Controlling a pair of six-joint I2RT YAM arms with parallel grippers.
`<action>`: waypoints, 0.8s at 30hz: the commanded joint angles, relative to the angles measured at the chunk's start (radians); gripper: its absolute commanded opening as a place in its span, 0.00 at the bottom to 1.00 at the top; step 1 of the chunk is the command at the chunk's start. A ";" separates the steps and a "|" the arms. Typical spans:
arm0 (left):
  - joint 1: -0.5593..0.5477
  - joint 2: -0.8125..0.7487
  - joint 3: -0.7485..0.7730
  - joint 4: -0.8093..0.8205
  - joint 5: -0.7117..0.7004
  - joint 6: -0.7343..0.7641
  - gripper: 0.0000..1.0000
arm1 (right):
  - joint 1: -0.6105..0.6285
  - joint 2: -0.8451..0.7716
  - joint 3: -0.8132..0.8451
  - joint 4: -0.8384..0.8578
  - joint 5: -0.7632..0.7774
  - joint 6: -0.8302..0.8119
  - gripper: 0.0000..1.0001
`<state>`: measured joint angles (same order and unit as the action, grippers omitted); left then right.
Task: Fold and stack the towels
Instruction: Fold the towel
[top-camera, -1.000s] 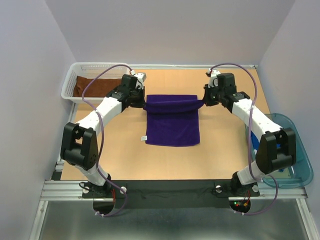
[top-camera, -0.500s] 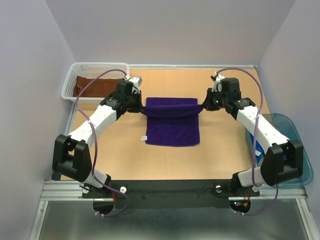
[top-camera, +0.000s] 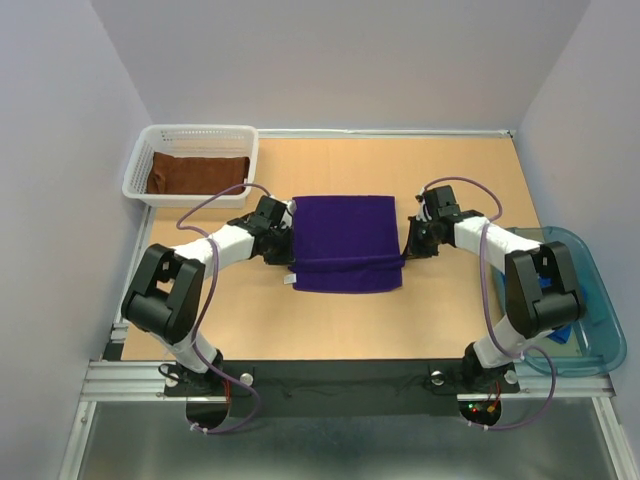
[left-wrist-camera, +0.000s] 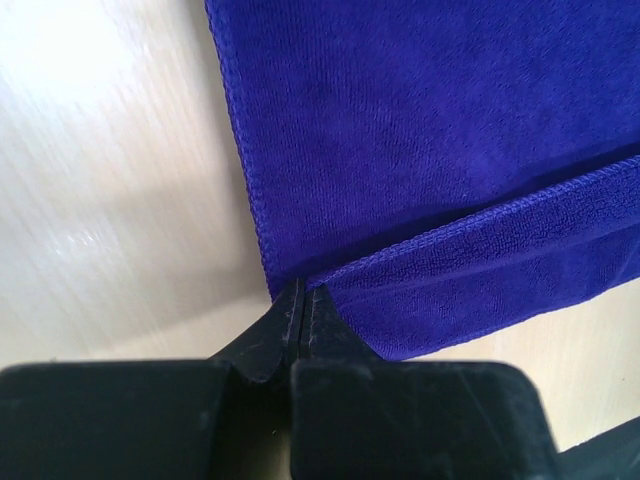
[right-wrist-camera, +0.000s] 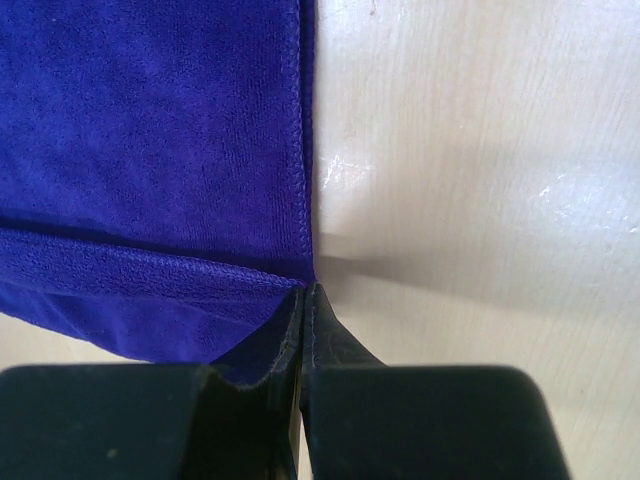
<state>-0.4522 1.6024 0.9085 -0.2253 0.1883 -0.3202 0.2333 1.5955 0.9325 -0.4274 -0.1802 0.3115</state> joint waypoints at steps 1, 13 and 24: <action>0.009 -0.010 -0.029 -0.003 -0.075 -0.026 0.00 | -0.025 0.003 0.014 0.003 0.107 0.006 0.01; 0.004 -0.081 -0.054 -0.008 -0.081 -0.040 0.01 | -0.025 -0.018 0.020 0.004 0.058 0.005 0.04; -0.065 -0.353 -0.184 -0.017 0.019 -0.118 0.53 | -0.025 -0.262 -0.129 -0.027 -0.175 0.043 0.32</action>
<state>-0.4770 1.3640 0.7784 -0.2192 0.1654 -0.3958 0.2131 1.4521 0.8726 -0.4255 -0.2455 0.3290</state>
